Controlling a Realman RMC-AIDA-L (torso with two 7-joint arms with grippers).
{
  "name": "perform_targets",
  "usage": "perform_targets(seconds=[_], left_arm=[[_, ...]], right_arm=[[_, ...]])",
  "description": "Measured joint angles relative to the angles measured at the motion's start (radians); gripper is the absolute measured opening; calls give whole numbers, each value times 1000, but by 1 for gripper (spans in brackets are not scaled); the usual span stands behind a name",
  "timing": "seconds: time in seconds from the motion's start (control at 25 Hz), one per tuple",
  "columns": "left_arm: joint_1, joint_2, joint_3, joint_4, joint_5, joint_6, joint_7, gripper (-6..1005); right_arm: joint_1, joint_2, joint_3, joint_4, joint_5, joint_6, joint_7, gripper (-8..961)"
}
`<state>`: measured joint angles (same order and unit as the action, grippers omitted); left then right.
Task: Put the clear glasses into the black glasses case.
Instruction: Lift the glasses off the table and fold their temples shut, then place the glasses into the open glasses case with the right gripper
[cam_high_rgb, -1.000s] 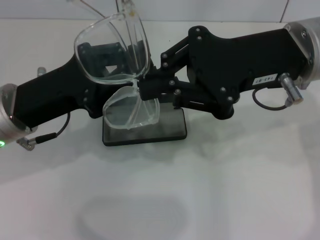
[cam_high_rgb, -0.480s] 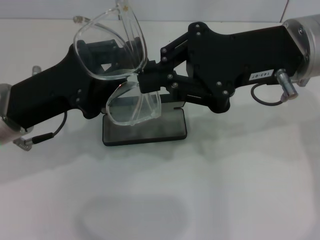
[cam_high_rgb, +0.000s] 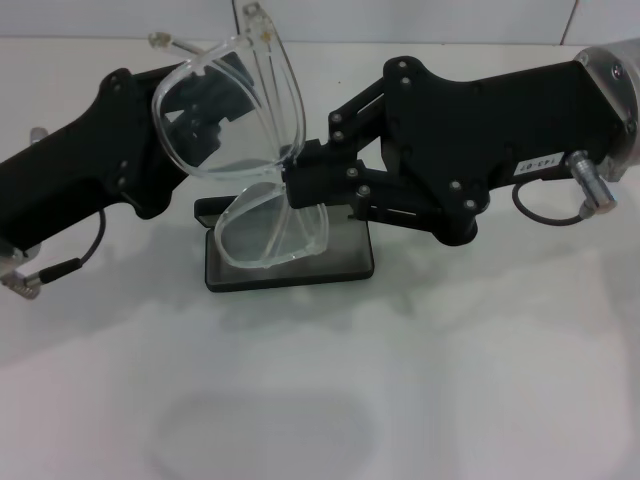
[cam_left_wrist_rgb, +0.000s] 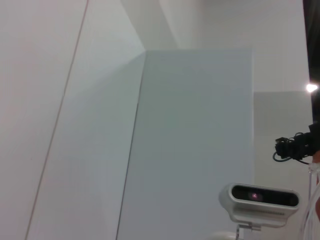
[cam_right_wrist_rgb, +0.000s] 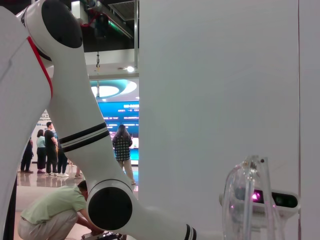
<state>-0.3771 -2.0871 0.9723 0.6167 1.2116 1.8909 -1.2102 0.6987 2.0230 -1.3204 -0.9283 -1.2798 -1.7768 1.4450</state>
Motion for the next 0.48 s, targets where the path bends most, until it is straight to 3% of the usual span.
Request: perform_targets(seconds=[0.36,0.48], left_arm=[[17,1,-1,2,0,1,0,135],[37,9,-7,9,2,0,-1,135]], right_arm=[[1,-2,4,0,-2,8,8,60],[14,-23,17,-57,-58,38,104,60]])
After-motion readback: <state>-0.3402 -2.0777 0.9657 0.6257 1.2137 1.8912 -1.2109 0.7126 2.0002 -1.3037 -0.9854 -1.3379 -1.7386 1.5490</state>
